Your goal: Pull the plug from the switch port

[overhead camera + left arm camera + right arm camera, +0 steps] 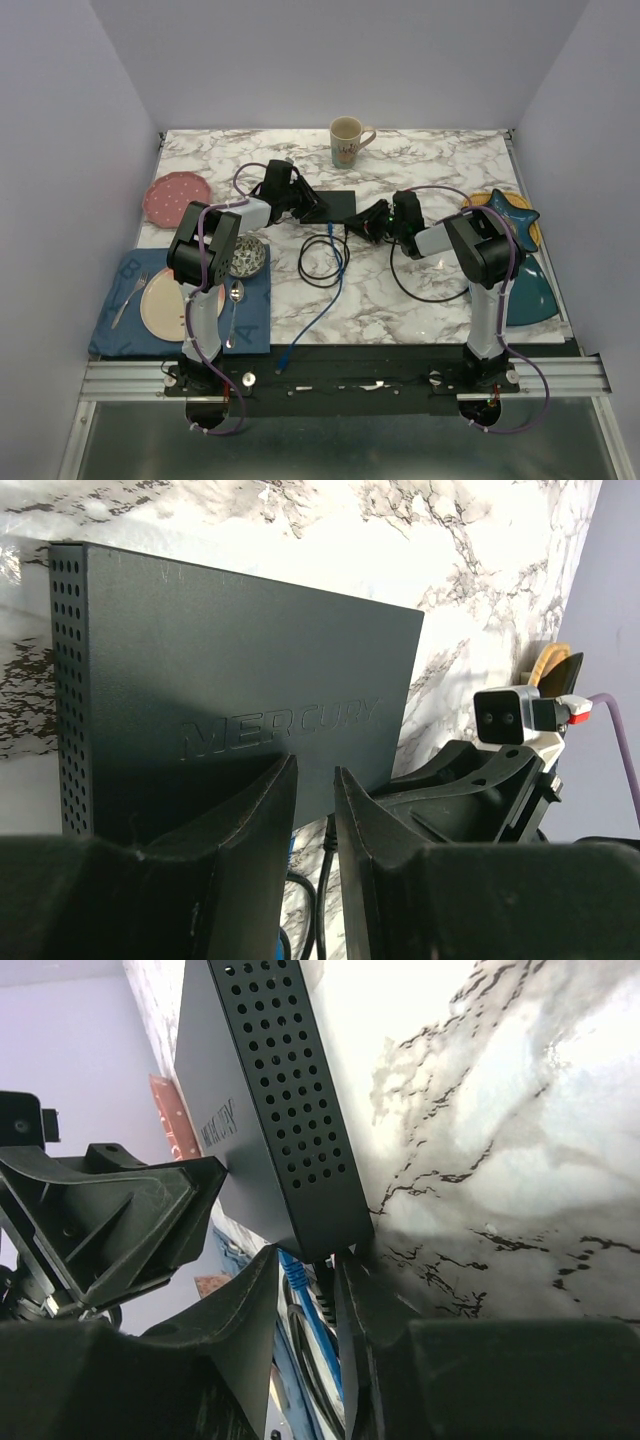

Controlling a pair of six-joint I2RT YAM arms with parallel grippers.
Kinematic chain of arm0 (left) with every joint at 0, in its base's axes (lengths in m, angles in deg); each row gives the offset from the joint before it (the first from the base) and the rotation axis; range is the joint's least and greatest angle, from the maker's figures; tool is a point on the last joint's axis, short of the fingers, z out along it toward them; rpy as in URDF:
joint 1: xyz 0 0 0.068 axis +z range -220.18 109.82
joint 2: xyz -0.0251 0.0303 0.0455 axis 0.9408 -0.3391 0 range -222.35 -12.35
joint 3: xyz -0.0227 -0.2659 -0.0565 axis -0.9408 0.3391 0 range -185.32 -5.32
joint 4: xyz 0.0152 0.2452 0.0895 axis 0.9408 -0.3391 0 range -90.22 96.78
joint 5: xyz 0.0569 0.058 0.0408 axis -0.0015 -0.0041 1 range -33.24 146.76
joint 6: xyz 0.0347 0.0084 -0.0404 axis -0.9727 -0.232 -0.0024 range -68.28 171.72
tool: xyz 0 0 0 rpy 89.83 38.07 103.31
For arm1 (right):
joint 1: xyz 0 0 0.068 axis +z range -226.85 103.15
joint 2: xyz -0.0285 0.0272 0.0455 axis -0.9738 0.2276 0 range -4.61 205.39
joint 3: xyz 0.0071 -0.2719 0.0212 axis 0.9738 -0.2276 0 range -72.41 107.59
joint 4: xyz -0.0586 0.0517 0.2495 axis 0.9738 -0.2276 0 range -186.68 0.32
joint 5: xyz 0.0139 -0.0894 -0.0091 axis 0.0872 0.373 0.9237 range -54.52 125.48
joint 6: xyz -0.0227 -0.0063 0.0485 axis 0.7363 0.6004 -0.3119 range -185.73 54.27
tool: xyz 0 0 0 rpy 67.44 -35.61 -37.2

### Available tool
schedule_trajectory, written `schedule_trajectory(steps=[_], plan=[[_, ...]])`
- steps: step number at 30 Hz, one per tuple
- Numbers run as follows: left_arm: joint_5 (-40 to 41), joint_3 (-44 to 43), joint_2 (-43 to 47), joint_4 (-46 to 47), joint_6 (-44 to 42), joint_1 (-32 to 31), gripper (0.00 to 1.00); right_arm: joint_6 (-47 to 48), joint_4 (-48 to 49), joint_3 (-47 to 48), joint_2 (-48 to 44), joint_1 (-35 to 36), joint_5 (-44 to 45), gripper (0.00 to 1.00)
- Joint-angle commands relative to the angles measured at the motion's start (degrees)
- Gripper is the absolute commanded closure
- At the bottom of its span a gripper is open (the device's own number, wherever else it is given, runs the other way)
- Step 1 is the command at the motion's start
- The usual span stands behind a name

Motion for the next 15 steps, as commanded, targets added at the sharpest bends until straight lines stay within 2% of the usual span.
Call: schedule_trajectory(steps=[1, 6, 12, 15], plan=[[2.6, 2.5, -0.7, -6.3, -1.8, 0.3, 0.62, -0.7, -0.4, -0.8, 1.1, 0.0, 3.3, 0.68], [2.6, 2.6, -0.5, -6.3, -1.9, 0.3, 0.62, -2.3, -0.5, -1.2, 0.8, 0.0, 4.5, 0.69], [2.4, 2.6, -0.7, -6.2, -1.8, 0.3, 0.62, -3.0, -1.7, -1.0, 0.7, 0.0, 5.2, 0.66], [2.2, 2.6, -1.0, -6.3, -1.6, 0.3, 0.62, -2.6, -2.7, -0.8, 0.3, 0.0, 5.5, 0.71]])
